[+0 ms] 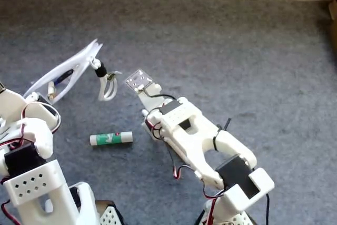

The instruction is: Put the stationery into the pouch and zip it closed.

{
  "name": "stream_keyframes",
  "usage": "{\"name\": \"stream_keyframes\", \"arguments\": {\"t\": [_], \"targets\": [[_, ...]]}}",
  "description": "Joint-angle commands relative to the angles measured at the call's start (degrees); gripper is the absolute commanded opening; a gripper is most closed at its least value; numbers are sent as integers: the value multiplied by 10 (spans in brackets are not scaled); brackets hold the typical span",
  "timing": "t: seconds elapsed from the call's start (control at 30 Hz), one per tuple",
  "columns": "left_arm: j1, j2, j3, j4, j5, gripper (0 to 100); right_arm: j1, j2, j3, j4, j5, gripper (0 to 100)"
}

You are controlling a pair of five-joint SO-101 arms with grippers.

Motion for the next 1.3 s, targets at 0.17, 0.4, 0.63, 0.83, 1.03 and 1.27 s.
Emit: {"name": "stream_keyframes", "arguments": {"t": [0.17, 0.4, 0.63, 0.83, 1.03, 1.27], "targets": [[52, 0, -16, -4, 2, 7, 0, -98, -22, 96, -4, 5], [86, 0, -15, -4, 2, 7, -23, -290, 60, 63, -43, 5], [95, 0, -15, -4, -17, 7, -49, -449, 116, 1, -44, 5], [94, 0, -15, -4, -17, 7, -127, -571, 135, -67, -41, 5], [95, 0, -15, -4, -16, 7, -211, -599, 134, -204, -40, 5], [96, -1, -3, -6, -17, 7, -242, -599, 134, -415, -40, 5]]}}
